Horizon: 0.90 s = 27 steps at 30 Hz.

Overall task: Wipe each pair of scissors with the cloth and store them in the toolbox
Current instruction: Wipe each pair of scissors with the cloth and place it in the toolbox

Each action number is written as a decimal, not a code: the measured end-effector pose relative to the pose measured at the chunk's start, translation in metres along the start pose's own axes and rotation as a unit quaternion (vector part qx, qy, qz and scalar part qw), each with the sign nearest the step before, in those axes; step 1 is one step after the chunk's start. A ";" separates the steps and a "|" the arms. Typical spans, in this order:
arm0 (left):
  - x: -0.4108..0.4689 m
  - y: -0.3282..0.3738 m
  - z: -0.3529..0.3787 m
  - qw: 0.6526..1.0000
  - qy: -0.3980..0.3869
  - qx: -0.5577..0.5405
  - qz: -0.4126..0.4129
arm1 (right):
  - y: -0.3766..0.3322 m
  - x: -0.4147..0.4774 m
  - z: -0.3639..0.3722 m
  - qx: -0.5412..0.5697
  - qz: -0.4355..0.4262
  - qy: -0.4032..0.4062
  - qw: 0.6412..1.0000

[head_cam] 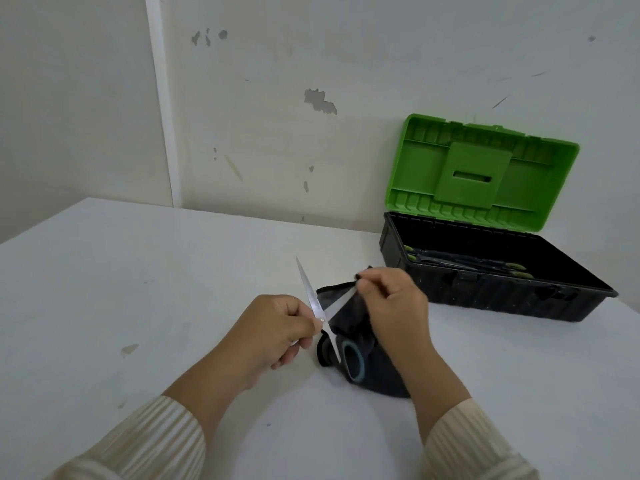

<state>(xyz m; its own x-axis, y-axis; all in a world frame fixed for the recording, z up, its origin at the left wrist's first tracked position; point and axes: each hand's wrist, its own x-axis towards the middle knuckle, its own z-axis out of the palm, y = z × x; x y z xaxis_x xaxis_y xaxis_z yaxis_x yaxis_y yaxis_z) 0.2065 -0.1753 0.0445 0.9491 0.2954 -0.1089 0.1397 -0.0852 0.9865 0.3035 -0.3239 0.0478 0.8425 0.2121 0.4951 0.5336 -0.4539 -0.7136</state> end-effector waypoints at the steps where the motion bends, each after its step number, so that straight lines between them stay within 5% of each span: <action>1: 0.000 0.000 0.000 1.000 -0.005 -0.006 -0.003 | 0.003 0.003 -0.005 0.030 0.038 0.025 0.999; 3: 0.003 0.000 -0.003 0.999 0.010 -0.045 -0.010 | 0.007 0.005 -0.014 0.078 0.064 0.013 0.995; 8: 0.007 0.001 -0.009 0.990 0.043 -0.128 -0.032 | -0.016 -0.002 -0.016 0.004 -0.017 -0.244 0.970; 10: 0.006 0.003 -0.009 0.987 0.032 -0.151 -0.041 | -0.017 -0.005 -0.010 -0.042 -0.032 -0.283 0.958; 17: 0.009 0.001 -0.012 0.889 -0.016 -0.450 -0.085 | -0.008 -0.004 -0.006 0.020 0.028 -0.201 0.979; 23: 0.012 -0.007 0.009 0.935 -0.001 -0.345 -0.079 | -0.018 -0.012 0.003 -0.027 -0.052 -0.237 0.970; 27: 0.015 -0.007 -0.004 0.939 0.062 -0.332 -0.069 | 0.000 0.001 -0.015 0.047 0.021 -0.184 0.982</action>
<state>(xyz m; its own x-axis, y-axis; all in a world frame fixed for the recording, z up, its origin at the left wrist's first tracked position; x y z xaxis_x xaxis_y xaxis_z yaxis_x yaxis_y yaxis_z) 0.2187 -0.1667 0.0365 0.8886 0.3725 -0.2677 0.0137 0.5617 0.8272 0.3034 -0.3368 0.0557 0.8238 0.5012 0.2649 0.4884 -0.3903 -0.7805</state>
